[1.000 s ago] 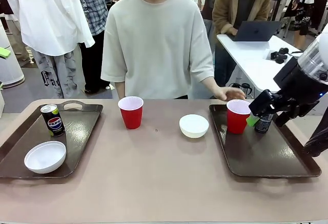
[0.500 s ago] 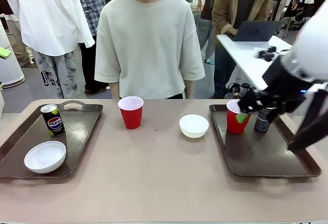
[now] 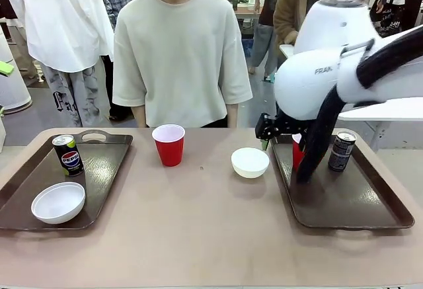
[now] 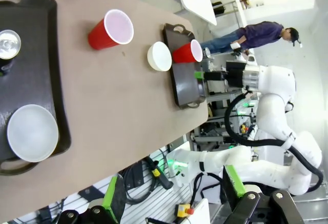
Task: Prepare tableware on both trays.
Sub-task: Pick up a Picnic Bowl from the table and place it on a Handle tray.
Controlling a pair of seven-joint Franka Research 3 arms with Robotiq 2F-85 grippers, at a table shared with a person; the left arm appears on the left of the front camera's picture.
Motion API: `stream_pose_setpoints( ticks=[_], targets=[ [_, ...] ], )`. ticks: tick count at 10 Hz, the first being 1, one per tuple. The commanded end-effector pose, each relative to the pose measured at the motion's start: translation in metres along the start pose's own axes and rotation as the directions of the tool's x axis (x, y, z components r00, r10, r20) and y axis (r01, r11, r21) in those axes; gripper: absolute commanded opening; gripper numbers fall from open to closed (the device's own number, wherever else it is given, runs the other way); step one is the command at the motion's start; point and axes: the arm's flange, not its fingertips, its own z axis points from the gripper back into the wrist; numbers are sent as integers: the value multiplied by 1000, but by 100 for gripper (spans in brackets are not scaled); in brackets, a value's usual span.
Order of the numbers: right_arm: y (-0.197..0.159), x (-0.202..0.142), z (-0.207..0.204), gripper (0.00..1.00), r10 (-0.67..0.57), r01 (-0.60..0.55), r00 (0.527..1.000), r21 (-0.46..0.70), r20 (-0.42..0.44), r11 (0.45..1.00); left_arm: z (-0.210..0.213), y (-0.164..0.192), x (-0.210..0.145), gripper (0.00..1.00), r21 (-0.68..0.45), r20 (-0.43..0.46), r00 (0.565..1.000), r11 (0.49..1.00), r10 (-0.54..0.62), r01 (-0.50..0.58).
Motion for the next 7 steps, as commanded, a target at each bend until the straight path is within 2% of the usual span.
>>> stream_pose_setpoints(
  ticks=[1, 2, 4, 5, 7],
  targets=[
    [14, 21, -9, 100, -46, 47, 998, -9, 32, 999, 2, -1, 0, 100, -17, 1, 1000, 1000, -2, 2],
    [0, 0, 0, 100, 0, 0, 1000, 0, 0, 1000, 2, -1, 0, 100, -17, 1, 1000, 1000, -2, 2],
    [0, 0, 0, 100, 0, 0, 1000, 0, 0, 1000, 2, -1, 0, 100, -17, 1, 1000, 1000, -2, 2],
    [4, 10, -7, 100, -16, 16, 1000, -3, 2, 1000, 2, -1, 0, 100, -17, 1, 1000, 1000, -2, 2],
    [13, 25, -36, 100, -36, 34, 999, 63, 27, 997, 2, -1, 0, 100, -17, 1, 1000, 1000, -2, 2]
  ],
)
